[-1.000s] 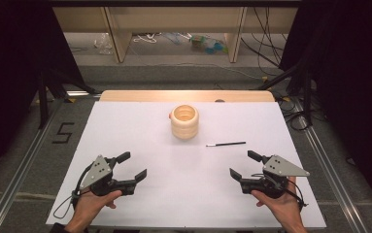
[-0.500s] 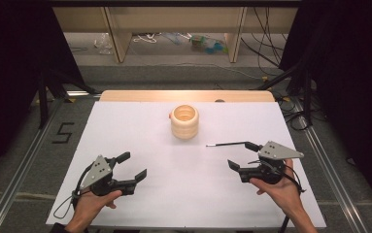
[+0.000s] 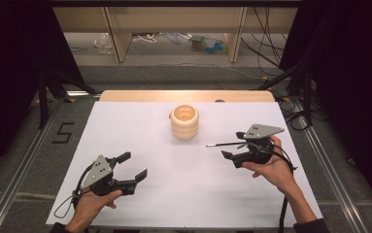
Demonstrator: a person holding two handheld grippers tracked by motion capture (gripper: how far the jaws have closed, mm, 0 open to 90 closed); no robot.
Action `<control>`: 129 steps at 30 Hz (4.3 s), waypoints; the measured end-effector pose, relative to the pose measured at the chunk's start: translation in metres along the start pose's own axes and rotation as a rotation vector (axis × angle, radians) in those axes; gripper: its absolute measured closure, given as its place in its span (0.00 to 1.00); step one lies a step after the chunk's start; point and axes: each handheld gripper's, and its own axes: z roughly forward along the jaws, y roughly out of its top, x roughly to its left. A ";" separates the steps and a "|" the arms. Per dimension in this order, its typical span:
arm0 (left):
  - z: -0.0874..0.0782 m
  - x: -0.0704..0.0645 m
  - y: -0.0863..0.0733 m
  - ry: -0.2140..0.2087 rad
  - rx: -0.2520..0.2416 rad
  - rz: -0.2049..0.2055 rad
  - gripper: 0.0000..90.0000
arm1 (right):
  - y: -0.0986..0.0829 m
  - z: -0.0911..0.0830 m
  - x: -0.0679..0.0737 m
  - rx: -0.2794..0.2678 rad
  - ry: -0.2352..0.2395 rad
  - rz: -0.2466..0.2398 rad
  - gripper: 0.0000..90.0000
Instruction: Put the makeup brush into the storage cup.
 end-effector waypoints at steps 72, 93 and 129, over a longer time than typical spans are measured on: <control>0.002 0.000 -0.001 -0.004 0.011 -0.003 0.18 | 0.028 0.104 -0.048 0.535 0.058 -0.138 0.32; 0.001 0.000 0.000 -0.007 0.010 0.005 0.18 | 0.020 0.124 -0.056 0.654 0.094 -0.122 0.40; 0.001 -0.001 0.000 -0.005 0.009 0.000 0.19 | 0.015 0.138 -0.067 0.736 0.105 -0.065 0.66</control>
